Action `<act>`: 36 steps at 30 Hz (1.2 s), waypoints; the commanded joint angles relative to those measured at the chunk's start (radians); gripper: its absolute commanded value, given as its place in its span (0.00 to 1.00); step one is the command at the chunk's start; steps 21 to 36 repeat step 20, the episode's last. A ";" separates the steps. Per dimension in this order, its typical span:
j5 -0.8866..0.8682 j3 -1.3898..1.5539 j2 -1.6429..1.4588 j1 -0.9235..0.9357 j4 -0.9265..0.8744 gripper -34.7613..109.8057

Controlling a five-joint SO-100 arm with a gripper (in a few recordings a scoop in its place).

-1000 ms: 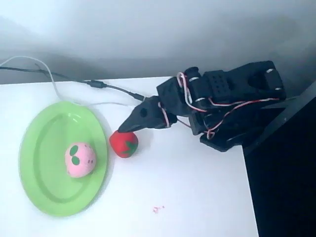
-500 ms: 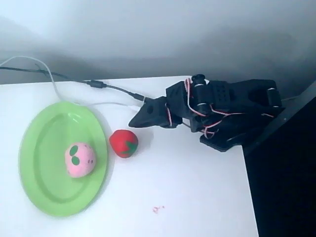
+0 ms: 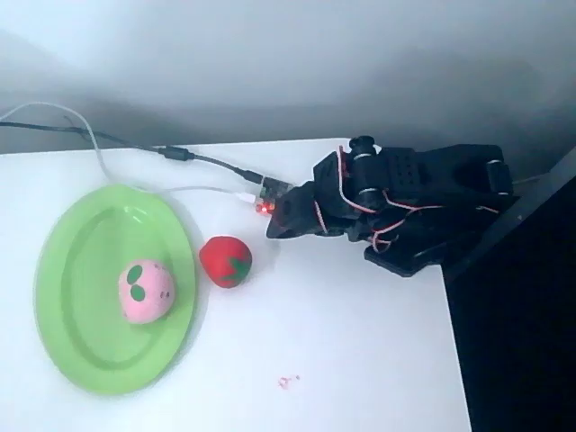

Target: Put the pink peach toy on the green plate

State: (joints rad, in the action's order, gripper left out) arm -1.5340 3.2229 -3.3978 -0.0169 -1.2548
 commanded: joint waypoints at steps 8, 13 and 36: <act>0.008 0.054 -0.020 0.002 -0.037 0.27; 0.008 0.054 -0.020 0.006 -0.037 0.30; 0.008 0.054 -0.020 0.006 -0.037 0.30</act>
